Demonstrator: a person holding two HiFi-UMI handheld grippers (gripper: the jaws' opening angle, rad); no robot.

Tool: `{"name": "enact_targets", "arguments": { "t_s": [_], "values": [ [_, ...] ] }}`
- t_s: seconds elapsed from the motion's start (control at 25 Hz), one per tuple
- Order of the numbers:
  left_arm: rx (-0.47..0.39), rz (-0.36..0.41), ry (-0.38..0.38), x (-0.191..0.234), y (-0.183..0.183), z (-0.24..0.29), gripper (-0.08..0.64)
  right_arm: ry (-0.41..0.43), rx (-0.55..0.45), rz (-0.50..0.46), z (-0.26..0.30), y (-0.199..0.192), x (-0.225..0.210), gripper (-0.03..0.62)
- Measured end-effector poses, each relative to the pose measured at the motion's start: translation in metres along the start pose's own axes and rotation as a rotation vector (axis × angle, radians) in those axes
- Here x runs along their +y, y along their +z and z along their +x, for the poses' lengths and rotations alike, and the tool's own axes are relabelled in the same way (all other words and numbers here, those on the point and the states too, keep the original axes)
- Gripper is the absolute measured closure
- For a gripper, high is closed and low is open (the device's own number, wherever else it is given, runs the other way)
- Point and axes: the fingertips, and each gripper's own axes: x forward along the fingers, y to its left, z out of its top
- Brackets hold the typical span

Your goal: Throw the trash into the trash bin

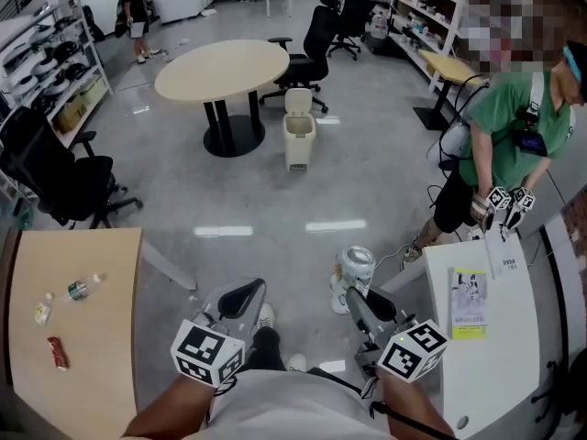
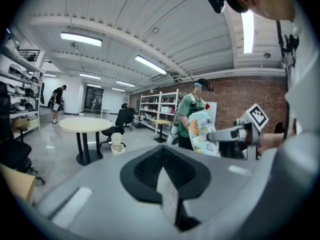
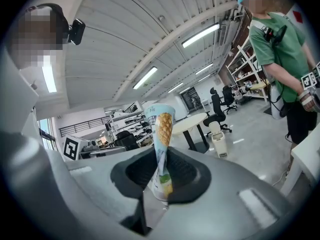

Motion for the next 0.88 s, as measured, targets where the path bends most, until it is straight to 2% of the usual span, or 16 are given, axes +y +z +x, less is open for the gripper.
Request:
{"name": "enact_targets", "arguments": {
  "t_s": [0.24, 0.48, 0.88],
  "values": [
    [0.008, -0.005, -0.013, 0.005, 0.004, 0.013, 0.552, -0.019, 0.003, 0.026, 0.007, -0.001, -0.012, 0.532],
    [0.0, -0.031, 0.009, 0.023, 0.011, 0.03, 0.552, -0.038, -0.001, 0.027, 0.012, 0.005, -0.026, 0.532],
    [0.036, -0.049, -0.028, 0.037, 0.005, 0.054, 0.552, -0.061, 0.035, 0.052, 0.036, 0.003, -0.042, 0.532]
  ]
}}
